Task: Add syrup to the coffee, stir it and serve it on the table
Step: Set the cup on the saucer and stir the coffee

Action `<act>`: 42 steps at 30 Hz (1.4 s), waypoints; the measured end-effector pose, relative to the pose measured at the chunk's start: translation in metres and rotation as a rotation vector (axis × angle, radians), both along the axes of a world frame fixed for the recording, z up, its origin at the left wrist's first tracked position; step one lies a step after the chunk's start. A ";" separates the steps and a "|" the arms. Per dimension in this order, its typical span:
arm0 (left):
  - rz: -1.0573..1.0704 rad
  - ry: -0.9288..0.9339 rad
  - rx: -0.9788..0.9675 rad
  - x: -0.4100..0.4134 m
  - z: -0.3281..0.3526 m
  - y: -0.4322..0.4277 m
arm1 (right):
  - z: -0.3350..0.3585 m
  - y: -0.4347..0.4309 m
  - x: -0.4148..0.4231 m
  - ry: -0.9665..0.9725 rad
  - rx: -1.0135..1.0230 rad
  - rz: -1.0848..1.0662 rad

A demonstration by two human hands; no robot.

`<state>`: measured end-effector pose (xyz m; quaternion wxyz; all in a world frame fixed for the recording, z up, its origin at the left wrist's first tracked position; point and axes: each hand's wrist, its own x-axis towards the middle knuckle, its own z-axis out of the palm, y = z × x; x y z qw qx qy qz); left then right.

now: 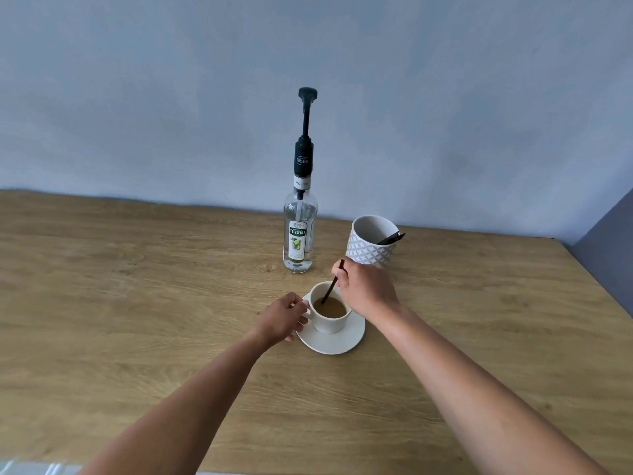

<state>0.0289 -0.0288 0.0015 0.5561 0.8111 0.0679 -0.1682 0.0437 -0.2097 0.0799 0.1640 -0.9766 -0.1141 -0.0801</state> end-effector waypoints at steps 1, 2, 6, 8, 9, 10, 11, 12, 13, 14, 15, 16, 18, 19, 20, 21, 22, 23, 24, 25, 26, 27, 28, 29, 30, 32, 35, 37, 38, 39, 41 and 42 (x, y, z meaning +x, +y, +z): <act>0.002 -0.001 0.000 0.000 0.000 0.000 | 0.000 -0.002 0.000 -0.024 -0.018 -0.003; 0.004 -0.003 -0.001 0.000 0.000 0.000 | 0.000 -0.003 0.000 -0.045 -0.027 -0.006; 0.007 -0.005 -0.003 0.001 0.000 -0.001 | 0.003 -0.005 -0.002 -0.043 -0.016 -0.009; 0.007 -0.002 -0.008 0.001 -0.001 -0.001 | 0.004 -0.001 -0.003 0.029 0.026 -0.007; 0.007 -0.002 -0.008 0.001 -0.001 -0.001 | 0.004 0.002 -0.003 0.063 0.051 -0.006; 0.006 -0.001 -0.009 0.001 -0.001 0.000 | 0.003 0.003 -0.003 0.080 0.067 -0.009; 0.004 0.000 -0.011 0.001 -0.001 0.000 | 0.002 0.004 -0.002 0.073 0.065 -0.012; 0.004 0.002 -0.013 0.001 -0.001 -0.001 | 0.001 0.004 -0.002 0.047 0.048 -0.014; 0.005 0.004 -0.015 0.001 -0.001 0.000 | 0.000 0.003 -0.001 0.012 0.023 -0.014; 0.005 0.006 -0.016 0.001 -0.001 0.000 | 0.000 0.002 -0.001 -0.026 -0.001 -0.014; 0.006 0.007 -0.016 0.001 -0.001 0.000 | 0.000 0.000 -0.001 -0.057 -0.019 -0.016; 0.006 0.008 -0.017 0.001 -0.001 0.000 | 0.001 -0.001 -0.001 -0.076 -0.030 -0.020; 0.007 0.011 -0.019 0.001 0.000 -0.001 | 0.002 -0.004 -0.002 -0.072 -0.036 -0.031; 0.008 0.011 -0.017 0.001 0.000 -0.001 | 0.003 -0.004 -0.002 -0.052 -0.025 -0.034; 0.007 0.010 -0.015 0.001 0.000 -0.001 | 0.003 -0.003 -0.003 -0.018 -0.001 -0.031; 0.007 0.009 -0.013 0.001 0.001 -0.001 | 0.003 -0.001 -0.003 0.024 0.034 -0.024; 0.006 0.009 -0.012 0.000 0.001 -0.001 | 0.003 0.000 -0.004 0.063 0.065 -0.018; 0.006 0.008 -0.010 0.000 0.001 -0.001 | 0.003 0.002 -0.004 0.080 0.080 -0.016; 0.005 0.008 -0.009 0.000 0.002 -0.001 | 0.002 0.003 -0.005 0.067 0.075 -0.015; 0.004 0.007 -0.008 0.000 0.002 -0.001 | 0.001 0.003 -0.005 0.032 0.055 -0.013; 0.003 0.007 -0.008 0.000 0.003 -0.001 | 0.000 0.003 -0.005 -0.016 0.028 -0.012; 0.004 0.006 -0.011 -0.001 0.003 -0.002 | -0.001 0.001 -0.005 -0.062 0.000 -0.010; 0.005 0.004 -0.012 -0.001 0.003 -0.002 | -0.001 0.000 -0.005 -0.095 -0.022 -0.011; 0.007 0.002 -0.013 -0.001 0.003 -0.002 | -0.001 -0.001 -0.004 -0.113 -0.037 -0.015; 0.009 0.000 -0.013 -0.001 0.003 -0.002 | -0.001 -0.002 -0.004 -0.115 -0.042 -0.021; 0.016 -0.002 -0.015 -0.001 0.002 -0.003 | -0.001 -0.001 -0.005 -0.086 -0.015 -0.022; 0.018 -0.004 -0.007 -0.001 0.001 -0.003 | -0.001 0.001 -0.005 -0.015 0.059 -0.006; 0.017 -0.005 -0.003 -0.001 0.001 -0.003 | -0.002 0.002 -0.005 -0.006 0.062 -0.006; 0.018 -0.006 -0.004 -0.001 0.001 -0.003 | -0.002 0.002 -0.006 -0.022 0.044 -0.013; 0.017 -0.006 -0.004 0.000 0.001 -0.003 | -0.002 0.001 -0.006 -0.054 0.022 -0.026; 0.018 -0.007 -0.003 0.000 0.001 -0.003 | -0.003 -0.002 -0.007 -0.126 -0.008 -0.056; 0.019 -0.006 -0.004 0.000 0.001 -0.002 | -0.002 -0.002 -0.007 -0.139 -0.014 -0.067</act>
